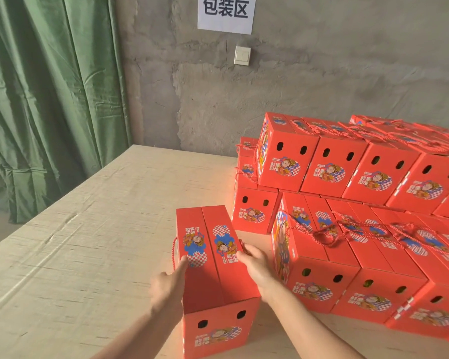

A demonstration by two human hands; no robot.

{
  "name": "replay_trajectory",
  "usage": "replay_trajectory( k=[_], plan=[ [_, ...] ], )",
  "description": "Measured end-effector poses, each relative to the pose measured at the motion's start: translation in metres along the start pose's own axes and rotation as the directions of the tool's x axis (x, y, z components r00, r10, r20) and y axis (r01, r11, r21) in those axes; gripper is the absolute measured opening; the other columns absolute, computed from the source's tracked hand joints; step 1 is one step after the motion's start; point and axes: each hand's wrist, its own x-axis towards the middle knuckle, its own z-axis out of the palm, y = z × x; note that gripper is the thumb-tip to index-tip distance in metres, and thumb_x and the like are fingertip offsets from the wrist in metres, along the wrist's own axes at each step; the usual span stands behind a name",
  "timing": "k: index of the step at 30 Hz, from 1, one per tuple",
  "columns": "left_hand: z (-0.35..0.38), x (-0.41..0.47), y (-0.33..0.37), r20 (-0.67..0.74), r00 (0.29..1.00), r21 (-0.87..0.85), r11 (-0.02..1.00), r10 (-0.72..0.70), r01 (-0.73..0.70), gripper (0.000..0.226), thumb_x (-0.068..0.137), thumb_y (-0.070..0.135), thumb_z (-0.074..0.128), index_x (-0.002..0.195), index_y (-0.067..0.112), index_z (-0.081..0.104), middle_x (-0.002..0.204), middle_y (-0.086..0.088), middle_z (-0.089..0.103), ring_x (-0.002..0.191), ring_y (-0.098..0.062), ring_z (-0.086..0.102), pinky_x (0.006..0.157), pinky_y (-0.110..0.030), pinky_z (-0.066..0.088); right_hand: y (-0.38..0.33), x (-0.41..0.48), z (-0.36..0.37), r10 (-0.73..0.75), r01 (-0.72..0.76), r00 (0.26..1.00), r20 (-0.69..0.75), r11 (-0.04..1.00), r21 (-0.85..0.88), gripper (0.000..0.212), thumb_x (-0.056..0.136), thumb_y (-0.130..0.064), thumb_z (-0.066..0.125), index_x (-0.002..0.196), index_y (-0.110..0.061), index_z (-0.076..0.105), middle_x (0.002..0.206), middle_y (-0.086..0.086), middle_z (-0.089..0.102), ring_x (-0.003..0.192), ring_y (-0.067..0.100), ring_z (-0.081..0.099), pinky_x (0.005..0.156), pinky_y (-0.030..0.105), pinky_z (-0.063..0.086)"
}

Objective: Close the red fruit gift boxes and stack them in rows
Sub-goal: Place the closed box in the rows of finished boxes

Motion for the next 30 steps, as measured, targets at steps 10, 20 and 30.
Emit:
replay_trajectory(
  k=[10, 20, 30],
  plan=[
    [0.004, 0.012, 0.007, 0.230, 0.923, -0.184, 0.918, -0.307, 0.351, 0.028, 0.099, 0.025, 0.047, 0.076, 0.009, 0.053, 0.074, -0.006, 0.055, 0.061, -0.017, 0.051, 0.039, -0.023, 0.044, -0.072, -0.005, 0.027, -0.369, 0.371, 0.921, 0.126, 0.929, 0.004, 0.013, 0.093, -0.001, 0.052, 0.090, -0.007, 0.063, 0.099, 0.016, 0.069, 0.087, 0.020, 0.067, 0.085, 0.029, 0.053],
    [-0.006, -0.015, 0.094, 0.404, 0.527, 0.042, 0.560, 0.748, -0.827, 0.030, 0.096, 0.010, 0.050, 0.083, 0.031, 0.066, 0.088, 0.018, 0.063, 0.081, 0.010, 0.056, 0.068, -0.006, 0.041, -0.104, -0.005, 0.037, -0.139, 0.086, 0.930, 0.341, 0.982, 0.166, 0.019, 0.096, 0.002, 0.042, 0.093, 0.001, 0.061, 0.083, 0.012, 0.062, 0.068, 0.019, 0.059, 0.068, 0.031, 0.048],
    [-0.007, 0.002, 0.105, 0.528, 0.552, 0.403, 0.381, 0.646, -0.832, 0.031, 0.098, 0.018, 0.045, 0.084, 0.001, 0.067, 0.079, -0.007, 0.063, 0.074, -0.024, 0.059, 0.065, -0.030, 0.043, -0.132, -0.001, 0.026, 0.103, -0.229, 0.918, 0.383, 0.926, 0.301, 0.026, 0.095, -0.010, 0.041, 0.075, -0.006, 0.059, 0.040, -0.007, 0.040, 0.036, 0.009, 0.046, 0.051, 0.023, 0.040]
  ],
)
